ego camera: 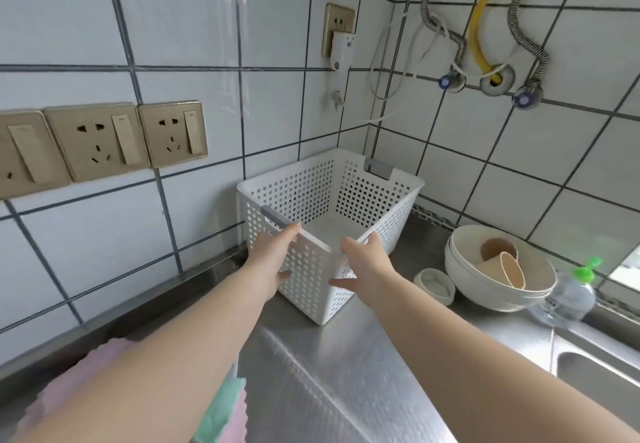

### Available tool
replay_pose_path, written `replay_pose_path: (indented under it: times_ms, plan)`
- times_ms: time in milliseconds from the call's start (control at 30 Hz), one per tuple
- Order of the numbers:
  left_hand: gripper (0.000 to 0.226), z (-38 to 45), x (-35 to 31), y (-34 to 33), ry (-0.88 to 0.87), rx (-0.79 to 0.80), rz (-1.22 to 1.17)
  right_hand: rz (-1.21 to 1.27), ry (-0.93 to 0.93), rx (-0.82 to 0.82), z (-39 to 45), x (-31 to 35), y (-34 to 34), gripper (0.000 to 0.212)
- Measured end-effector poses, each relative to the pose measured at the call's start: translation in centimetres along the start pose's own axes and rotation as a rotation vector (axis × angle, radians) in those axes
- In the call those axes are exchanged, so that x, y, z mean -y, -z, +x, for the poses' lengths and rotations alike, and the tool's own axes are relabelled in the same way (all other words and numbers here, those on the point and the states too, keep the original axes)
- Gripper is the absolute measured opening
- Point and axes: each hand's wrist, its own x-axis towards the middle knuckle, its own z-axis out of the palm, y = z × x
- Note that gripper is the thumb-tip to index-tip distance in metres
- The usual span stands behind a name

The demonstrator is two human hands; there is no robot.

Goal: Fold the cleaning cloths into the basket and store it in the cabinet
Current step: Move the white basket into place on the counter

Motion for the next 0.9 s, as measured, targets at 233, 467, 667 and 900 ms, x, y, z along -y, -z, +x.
replay_pose_path:
  times_ms: [233,467,667,900]
  plan:
    - [0.089,-3.1,0.8,1.2,-0.041,0.034,-0.048,0.089,-0.003,-0.023,-3.2,-1.9,1.9,0.067]
    - [0.086,-9.8,-0.8,6.4,-0.09,-0.073,-0.121,0.063,0.034,0.074,-11.8,-4.2,4.7,0.055]
    - [0.026,-20.6,-0.2,9.2,-0.097,-0.077,-0.109,-0.077,0.15,0.185,-20.6,-4.8,7.7,0.059]
    - [0.031,-33.4,2.2,13.4,-0.158,-0.173,-0.161,-0.176,0.209,0.318,-31.4,-4.8,8.3,0.063]
